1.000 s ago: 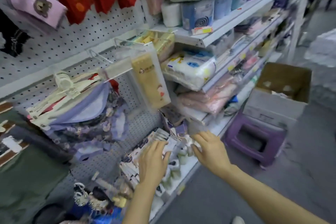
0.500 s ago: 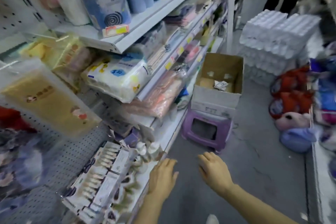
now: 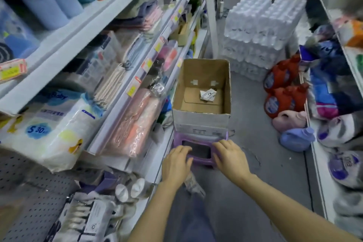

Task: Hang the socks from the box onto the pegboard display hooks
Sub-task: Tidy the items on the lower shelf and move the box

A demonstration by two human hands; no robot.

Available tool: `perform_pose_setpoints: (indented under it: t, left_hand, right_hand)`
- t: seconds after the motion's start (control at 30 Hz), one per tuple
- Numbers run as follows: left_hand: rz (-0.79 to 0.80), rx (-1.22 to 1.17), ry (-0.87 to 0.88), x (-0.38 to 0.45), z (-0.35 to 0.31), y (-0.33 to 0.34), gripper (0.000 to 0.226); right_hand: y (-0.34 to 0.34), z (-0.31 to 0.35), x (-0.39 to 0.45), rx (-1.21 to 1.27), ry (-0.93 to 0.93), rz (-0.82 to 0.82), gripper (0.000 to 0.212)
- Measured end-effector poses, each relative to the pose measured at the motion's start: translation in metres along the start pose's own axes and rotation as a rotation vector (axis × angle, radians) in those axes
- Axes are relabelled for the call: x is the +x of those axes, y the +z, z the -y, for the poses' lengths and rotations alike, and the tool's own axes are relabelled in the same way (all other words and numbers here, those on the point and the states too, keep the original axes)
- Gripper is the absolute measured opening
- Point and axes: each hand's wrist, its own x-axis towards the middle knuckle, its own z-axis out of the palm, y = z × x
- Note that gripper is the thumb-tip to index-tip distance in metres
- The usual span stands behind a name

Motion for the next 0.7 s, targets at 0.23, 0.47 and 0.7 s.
perform_pose_setpoints:
  t: [0.23, 0.47, 0.7]
  left_hand:
    - [-0.136, -0.138, 0.013, 0.178, 0.020, -0.015, 0.023]
    - [0.169, 0.039, 0.141, 0.327, 0.033, 0.006, 0.031]
    - [0.850, 0.419, -0.001, 0.367, 0.048, 0.085, 0.035]
  right_hand:
    - [0.003, -0.039, 0.140, -0.016, 0.057, -0.102, 0.025]
    - [0.029, -0.081, 0.247, -0.050, 0.192, 0.015, 0.029]
    - [0.073, -0.117, 0.294, -0.080, 0.300, 0.230, 0.030]
